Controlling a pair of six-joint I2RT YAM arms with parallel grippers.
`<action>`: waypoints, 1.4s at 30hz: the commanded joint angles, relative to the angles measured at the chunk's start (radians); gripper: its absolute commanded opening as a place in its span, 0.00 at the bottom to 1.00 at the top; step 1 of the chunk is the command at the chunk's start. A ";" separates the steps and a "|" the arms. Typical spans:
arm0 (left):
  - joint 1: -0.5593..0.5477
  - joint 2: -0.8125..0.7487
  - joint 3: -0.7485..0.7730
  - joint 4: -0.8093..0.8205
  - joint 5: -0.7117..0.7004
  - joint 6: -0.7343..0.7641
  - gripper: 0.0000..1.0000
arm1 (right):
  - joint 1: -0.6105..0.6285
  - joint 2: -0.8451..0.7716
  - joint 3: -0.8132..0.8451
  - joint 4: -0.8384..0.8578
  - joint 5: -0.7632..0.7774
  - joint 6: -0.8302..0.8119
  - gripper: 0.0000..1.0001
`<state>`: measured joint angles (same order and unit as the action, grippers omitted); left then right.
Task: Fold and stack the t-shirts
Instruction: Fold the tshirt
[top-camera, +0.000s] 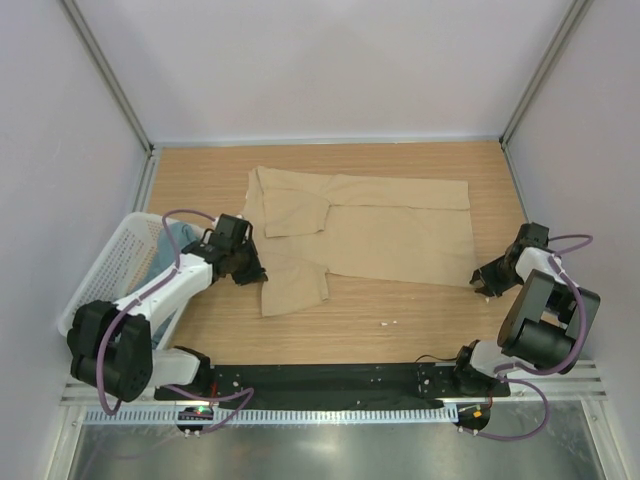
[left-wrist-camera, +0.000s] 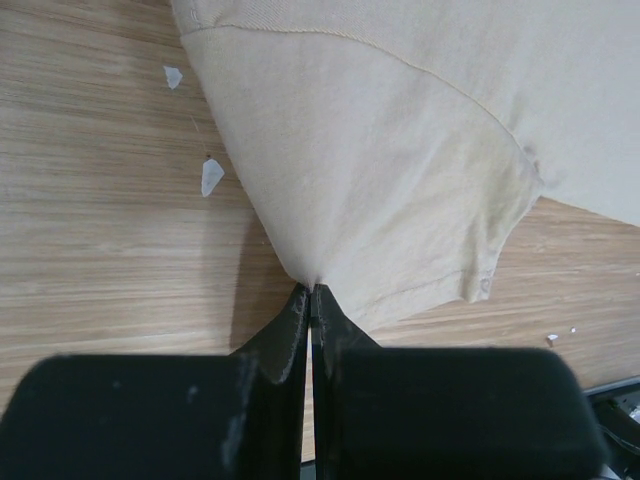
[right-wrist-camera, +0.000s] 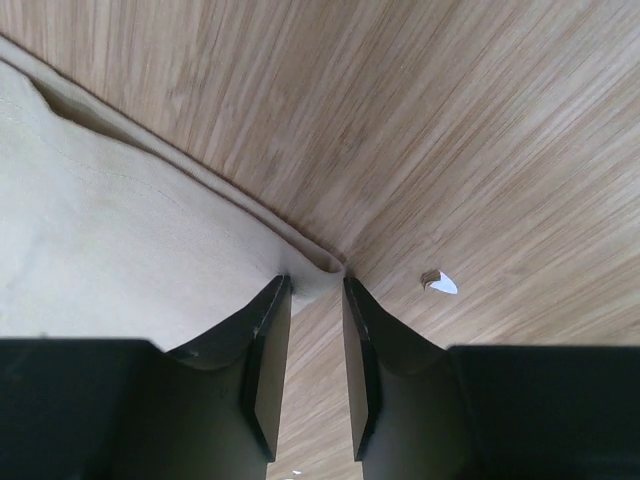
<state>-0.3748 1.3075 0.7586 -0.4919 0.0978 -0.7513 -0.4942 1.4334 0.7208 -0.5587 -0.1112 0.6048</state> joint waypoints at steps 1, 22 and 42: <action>-0.001 -0.065 0.035 -0.017 0.022 0.009 0.00 | -0.003 0.007 -0.014 0.046 0.022 0.016 0.32; -0.004 -0.244 -0.051 -0.069 0.094 -0.028 0.00 | -0.003 -0.100 -0.006 -0.099 0.093 -0.045 0.01; 0.037 0.064 0.405 -0.197 0.029 0.030 0.00 | 0.132 0.025 0.347 -0.264 0.159 -0.105 0.01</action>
<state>-0.3649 1.2995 1.0245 -0.7002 0.1532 -0.7689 -0.3798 1.3952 0.9787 -0.8246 0.0143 0.5259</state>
